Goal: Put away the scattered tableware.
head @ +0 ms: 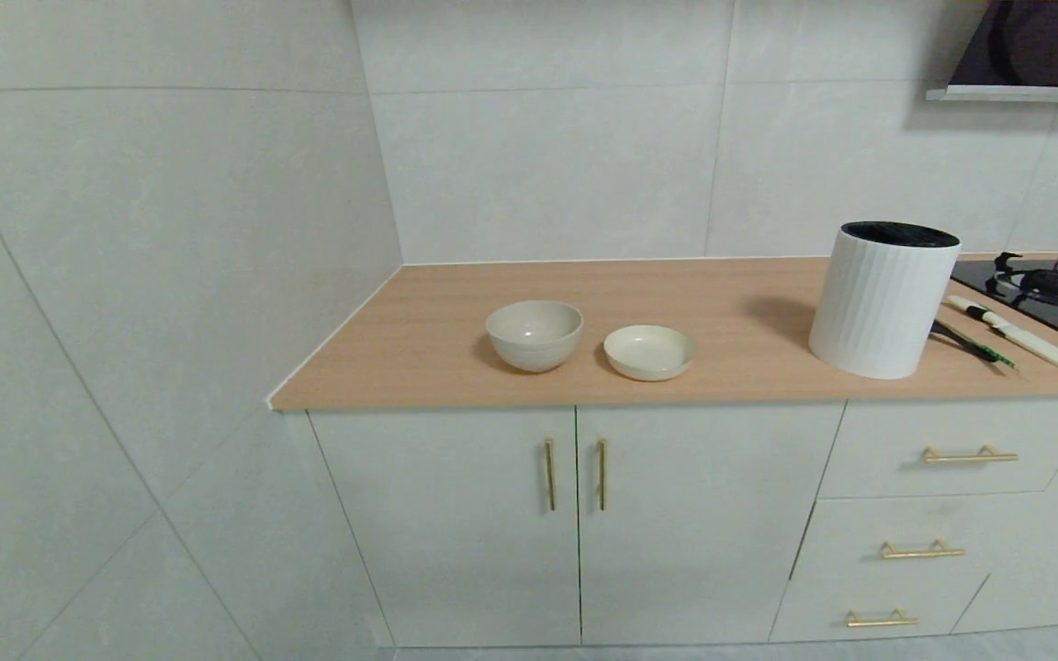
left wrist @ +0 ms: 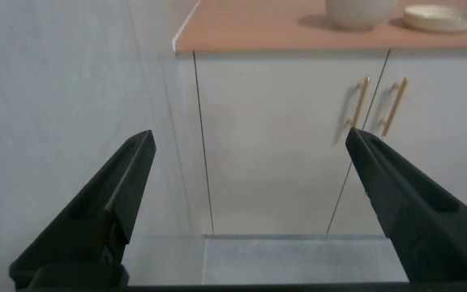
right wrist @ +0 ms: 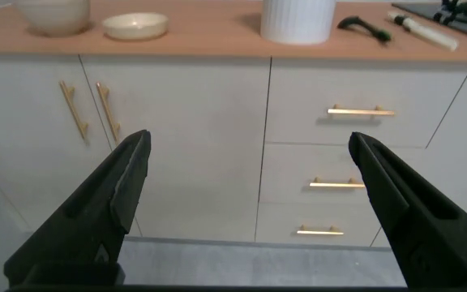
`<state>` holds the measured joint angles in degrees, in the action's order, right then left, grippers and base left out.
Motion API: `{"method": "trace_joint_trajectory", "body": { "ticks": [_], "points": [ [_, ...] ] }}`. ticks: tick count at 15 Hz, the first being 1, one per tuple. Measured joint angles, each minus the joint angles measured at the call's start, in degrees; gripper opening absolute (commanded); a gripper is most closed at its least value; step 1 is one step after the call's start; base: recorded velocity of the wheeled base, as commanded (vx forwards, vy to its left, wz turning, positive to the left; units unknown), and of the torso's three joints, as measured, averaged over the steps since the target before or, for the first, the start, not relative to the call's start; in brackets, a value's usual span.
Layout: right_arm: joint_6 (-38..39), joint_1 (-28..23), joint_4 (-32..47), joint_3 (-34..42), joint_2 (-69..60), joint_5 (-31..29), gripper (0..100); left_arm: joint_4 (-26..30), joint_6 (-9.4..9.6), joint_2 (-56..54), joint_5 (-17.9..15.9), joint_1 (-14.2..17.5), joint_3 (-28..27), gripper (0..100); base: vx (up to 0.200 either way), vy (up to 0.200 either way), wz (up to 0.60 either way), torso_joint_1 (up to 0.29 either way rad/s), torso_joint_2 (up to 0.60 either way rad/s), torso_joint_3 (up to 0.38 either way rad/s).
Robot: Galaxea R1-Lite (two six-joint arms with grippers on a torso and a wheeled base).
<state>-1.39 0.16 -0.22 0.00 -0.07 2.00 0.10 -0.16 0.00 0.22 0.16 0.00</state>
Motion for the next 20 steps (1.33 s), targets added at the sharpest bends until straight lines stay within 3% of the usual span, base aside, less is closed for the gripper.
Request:
{"method": "trace_joint_trajectory", "body": {
  "ticks": [11, 20],
  "points": [
    [0.0, 0.0, 0.0, 0.0, 0.0, 0.0, 100, 0.0, 0.02, 0.0, 0.0, 0.0, 0.0, 100, 0.0, 0.0, 0.0, -0.194, 0.48, 0.3],
    [0.0, 0.0, 0.0, 0.0, 0.0, 0.0, 100, 0.0, 0.02, 0.0, 0.0, 0.0, 0.0, 100, 0.0, 0.0, 0.0, -0.11, 0.39, 0.277]
  ]
}}
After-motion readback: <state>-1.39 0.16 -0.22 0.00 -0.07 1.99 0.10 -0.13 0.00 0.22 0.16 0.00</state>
